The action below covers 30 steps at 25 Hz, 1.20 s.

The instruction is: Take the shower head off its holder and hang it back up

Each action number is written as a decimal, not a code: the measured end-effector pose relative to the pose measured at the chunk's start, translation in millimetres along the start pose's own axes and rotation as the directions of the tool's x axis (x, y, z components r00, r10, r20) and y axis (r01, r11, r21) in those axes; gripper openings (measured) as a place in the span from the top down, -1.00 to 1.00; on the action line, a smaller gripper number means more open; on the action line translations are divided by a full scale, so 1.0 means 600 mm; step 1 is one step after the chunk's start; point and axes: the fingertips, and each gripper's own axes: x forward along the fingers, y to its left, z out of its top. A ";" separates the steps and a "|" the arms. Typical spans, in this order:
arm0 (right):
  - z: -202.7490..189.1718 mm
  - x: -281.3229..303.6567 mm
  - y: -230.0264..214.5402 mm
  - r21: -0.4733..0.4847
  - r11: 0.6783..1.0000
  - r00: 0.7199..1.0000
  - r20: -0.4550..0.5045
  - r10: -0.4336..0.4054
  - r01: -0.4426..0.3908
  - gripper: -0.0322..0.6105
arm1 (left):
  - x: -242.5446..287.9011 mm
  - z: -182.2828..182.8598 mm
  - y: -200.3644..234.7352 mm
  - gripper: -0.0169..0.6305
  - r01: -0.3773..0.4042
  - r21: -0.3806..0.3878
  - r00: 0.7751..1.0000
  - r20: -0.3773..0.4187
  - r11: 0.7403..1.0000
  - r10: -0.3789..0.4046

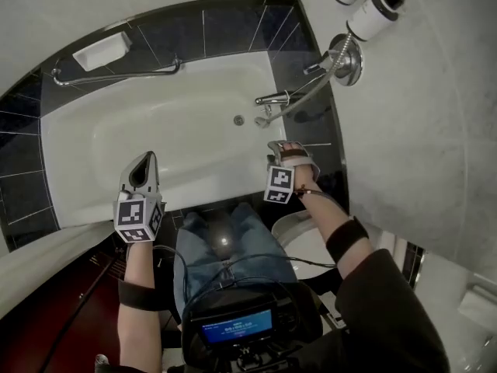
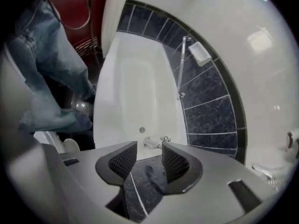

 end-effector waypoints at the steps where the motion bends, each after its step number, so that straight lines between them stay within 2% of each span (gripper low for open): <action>1: 0.003 0.022 0.010 -0.054 0.998 1.000 -0.011 0.012 -0.013 0.28 | 0.007 -0.020 0.000 0.95 -0.004 0.000 1.000 0.000 1.000 0.004; 4: 0.009 0.096 0.026 -0.171 0.985 0.998 -0.048 0.029 -0.037 0.19 | 0.040 -0.085 -0.004 0.95 -0.011 0.013 1.000 -0.009 1.000 0.011; 7: 0.007 0.177 0.042 -0.250 0.966 0.994 -0.099 0.043 -0.066 0.07 | 0.087 -0.152 -0.022 0.95 0.021 0.038 0.999 -0.038 0.999 -0.019; 8: 0.005 0.203 0.049 -0.279 0.957 0.992 -0.114 0.048 -0.078 -0.02 | 0.104 -0.174 -0.029 0.95 0.032 0.038 0.998 -0.046 0.999 -0.030; 13: -0.013 0.314 0.067 -0.431 0.895 0.984 -0.173 0.040 -0.112 -0.07 | 0.192 -0.265 -0.068 0.95 0.087 0.016 0.994 -0.071 0.996 -0.085; 16: -0.033 0.373 0.074 -0.467 0.872 0.976 -0.214 0.049 -0.146 -0.09 | 0.252 -0.309 -0.096 0.95 0.124 -0.002 0.989 -0.076 0.992 -0.124; 21: -0.075 0.447 0.076 -0.459 0.855 0.948 -0.301 0.107 -0.242 -0.09 | 0.333 -0.355 -0.137 0.95 0.184 -0.011 0.980 -0.073 0.983 -0.184; 27: -0.096 0.514 0.077 -0.601 0.725 0.907 -0.413 0.081 -0.338 -0.10 | 0.390 -0.395 -0.145 0.95 0.211 -0.015 0.975 -0.075 0.977 -0.211; 30: -0.116 0.541 0.072 -0.636 0.666 0.870 -0.492 0.038 -0.389 -0.10 | 0.403 -0.409 -0.141 0.95 0.221 -0.010 0.972 -0.080 0.975 -0.221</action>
